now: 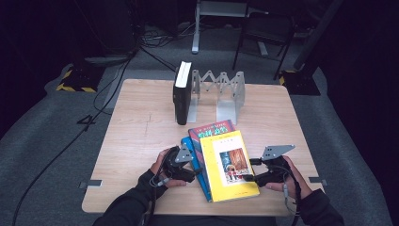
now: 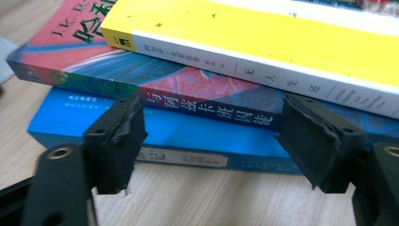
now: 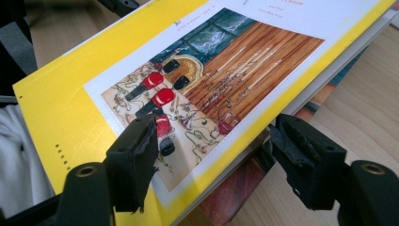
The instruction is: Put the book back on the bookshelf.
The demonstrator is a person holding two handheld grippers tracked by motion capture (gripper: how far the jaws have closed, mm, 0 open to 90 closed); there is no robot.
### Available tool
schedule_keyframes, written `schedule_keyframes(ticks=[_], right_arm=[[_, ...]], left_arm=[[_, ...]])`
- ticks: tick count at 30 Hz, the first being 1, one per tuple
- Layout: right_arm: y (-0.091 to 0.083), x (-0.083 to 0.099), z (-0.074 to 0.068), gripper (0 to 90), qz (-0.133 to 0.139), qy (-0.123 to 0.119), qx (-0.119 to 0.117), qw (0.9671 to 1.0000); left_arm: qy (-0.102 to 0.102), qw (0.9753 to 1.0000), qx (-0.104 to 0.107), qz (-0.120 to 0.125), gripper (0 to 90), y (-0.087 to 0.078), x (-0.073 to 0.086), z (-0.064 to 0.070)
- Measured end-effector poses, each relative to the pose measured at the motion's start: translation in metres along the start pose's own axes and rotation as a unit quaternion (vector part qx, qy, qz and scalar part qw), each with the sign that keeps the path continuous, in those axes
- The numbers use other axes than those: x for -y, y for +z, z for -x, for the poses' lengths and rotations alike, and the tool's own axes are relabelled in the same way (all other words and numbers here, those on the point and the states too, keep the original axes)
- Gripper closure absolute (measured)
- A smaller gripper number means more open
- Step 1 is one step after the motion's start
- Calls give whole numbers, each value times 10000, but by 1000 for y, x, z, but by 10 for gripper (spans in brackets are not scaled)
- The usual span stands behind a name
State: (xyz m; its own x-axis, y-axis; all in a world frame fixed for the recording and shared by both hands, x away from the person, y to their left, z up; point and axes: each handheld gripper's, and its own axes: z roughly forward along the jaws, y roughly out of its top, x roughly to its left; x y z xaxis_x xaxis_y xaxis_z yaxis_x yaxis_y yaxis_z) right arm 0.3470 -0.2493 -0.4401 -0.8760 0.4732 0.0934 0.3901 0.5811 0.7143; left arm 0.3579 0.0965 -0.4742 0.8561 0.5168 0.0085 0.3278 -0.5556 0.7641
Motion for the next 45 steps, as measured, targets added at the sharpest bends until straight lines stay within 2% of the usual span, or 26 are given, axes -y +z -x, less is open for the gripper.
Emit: schedule_keyframes(ticks=[3,7,11,18,22,24,26,28,30,32,33,34,37,38,40,42,43,45], right_arm=[[-1,-3,-4,334,11,-145,77,9999],[1,-5,-2,372,77,-134,-174,9997],[1,-8,2,399,173,-175,-300,9992],[6,-17,11,393,243,-307,-324,9987],[11,-21,17,396,252,-293,-379,9985],[13,-23,23,401,287,-175,-470,9983],[18,-25,28,399,279,-86,-475,9984],[24,-27,32,397,265,-6,-355,9990],[25,-28,31,415,285,-28,-314,9991],[20,-28,30,529,506,-132,-291,9982],[14,-28,31,564,703,-171,-623,9954],[14,-28,30,564,709,-185,-731,9946],[14,-30,30,533,619,-230,-831,9944],[17,-31,31,479,518,-202,-927,9941],[18,-34,35,463,514,-136,-1135,9921],[20,-38,37,451,515,-134,-1245,9908],[23,-40,36,429,394,-134,-1220,9917],[32,-44,35,428,-86,-98,-865,9962]], left_arm=[[-24,10000,-3,-6,236,0,1,-1],[147,9998,-143,-55,220,1,1,-1],[137,9995,-262,-66,222,1,2,-4],[179,9993,-334,-53,217,3,3,-12],[149,9989,-433,-45,201,4,3,-16],[131,9986,-515,-37,202,4,3,-19],[23,9985,-554,-6,209,5,3,-24],[-42,9982,-602,29,222,6,4,-28],[-42,9982,-592,24,226,6,4,-29],[-28,9981,-619,36,228,6,3,-29],[-22,9981,-618,42,246,6,3,-29],[-28,9982,-604,42,251,6,4,-29],[-21,9982,-596,40,253,6,3,-29],[-19,9983,-590,38,253,6,3,-30],[14,9984,-572,28,253,6,3,-30],[21,9985,-553,38,252,6,3,-31],[8,9985,-549,31,245,7,3,-32],[-1,9985,-548,19,240,6,3,-32]])
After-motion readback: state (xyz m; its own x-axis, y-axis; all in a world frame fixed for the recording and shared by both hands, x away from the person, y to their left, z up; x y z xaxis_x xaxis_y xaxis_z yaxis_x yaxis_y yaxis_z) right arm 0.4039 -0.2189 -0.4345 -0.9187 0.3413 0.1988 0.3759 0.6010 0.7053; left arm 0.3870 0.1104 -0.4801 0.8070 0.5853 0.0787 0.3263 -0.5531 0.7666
